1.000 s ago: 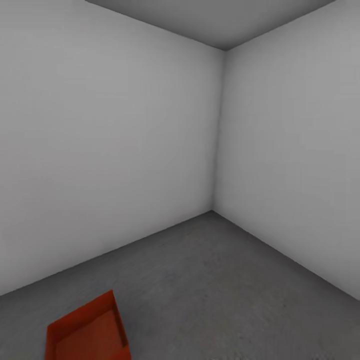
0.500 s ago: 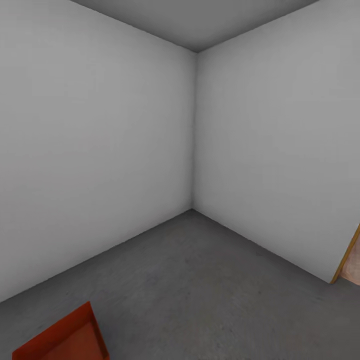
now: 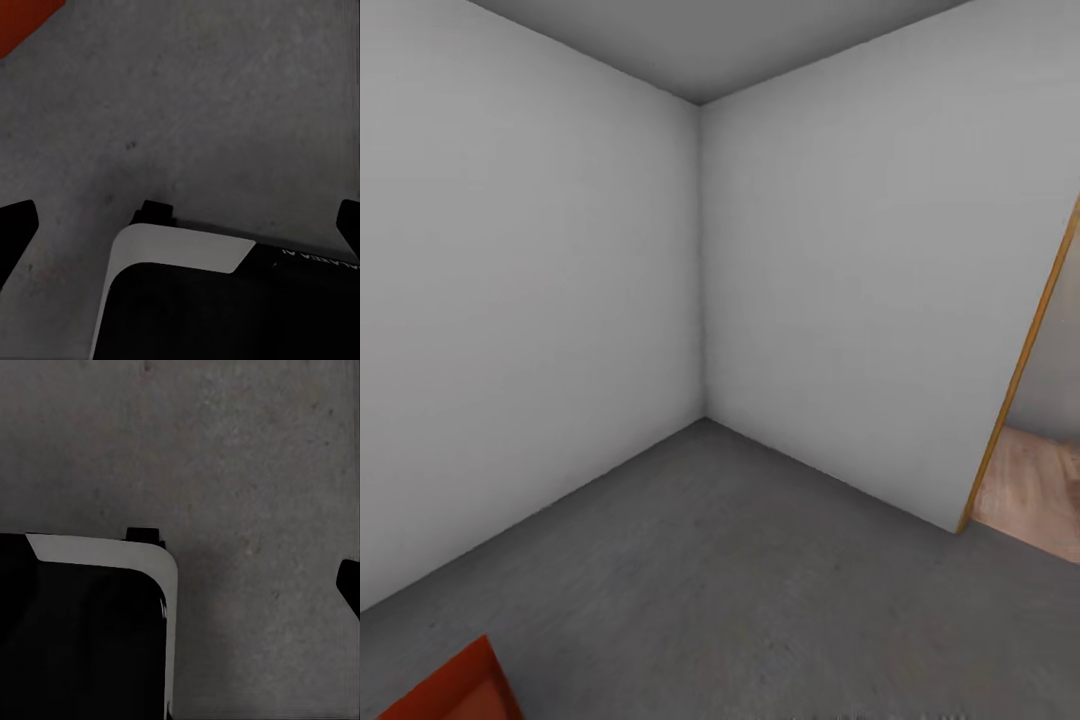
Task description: Move the two storage containers from the living room to the garage. In the garage, place one container on the floor and stack the other container on top of it (either order is fine).
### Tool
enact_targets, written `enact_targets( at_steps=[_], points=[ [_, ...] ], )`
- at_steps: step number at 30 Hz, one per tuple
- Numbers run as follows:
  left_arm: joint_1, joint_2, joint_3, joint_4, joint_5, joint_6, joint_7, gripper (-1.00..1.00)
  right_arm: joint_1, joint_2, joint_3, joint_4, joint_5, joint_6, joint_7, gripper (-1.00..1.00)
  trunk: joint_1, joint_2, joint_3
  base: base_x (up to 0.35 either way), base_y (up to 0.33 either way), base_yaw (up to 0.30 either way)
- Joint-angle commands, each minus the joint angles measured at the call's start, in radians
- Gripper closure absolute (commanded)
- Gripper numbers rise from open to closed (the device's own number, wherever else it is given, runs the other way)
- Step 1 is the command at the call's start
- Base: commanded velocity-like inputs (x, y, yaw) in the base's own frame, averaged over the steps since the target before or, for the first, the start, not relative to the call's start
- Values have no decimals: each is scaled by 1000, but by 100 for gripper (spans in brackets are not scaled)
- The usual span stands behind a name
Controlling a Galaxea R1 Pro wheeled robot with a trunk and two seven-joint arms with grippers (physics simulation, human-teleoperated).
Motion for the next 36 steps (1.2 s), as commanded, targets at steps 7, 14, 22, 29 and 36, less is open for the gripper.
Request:
enact_targets(
  at_steps=[7, 14, 22, 29, 36],
  points=[
    [0, -4, -9, 2, 5, -1, 2, -100, -1, 1, 7, 3, -7, -5, 0, -100, 0, -1, -1, 0, 0, -298],
    [0, -2, -7, 2, 6, 0, 2, -100, -1, 1, 7, 3, -7, -5, -1, -100, 0, -1, -1, 0, 0, -298],
    [0, -1, -7, 2, 6, 0, 3, -100, -1, -1, 7, 2, -8, -5, -1, -100, 0, -1, -1, 0, 0, -298],
    [0, -2, -8, 2, 6, -1, 3, -100, -1, -1, 7, 2, -8, -5, -1, -100, 0, -1, -1, 0, 0, -298],
    [0, -2, -8, 2, 6, -2, 3, -100, -1, -1, 7, 2, -8, -5, -1, -100, 0, -1, -1, 0, 0, -298]
  ],
)
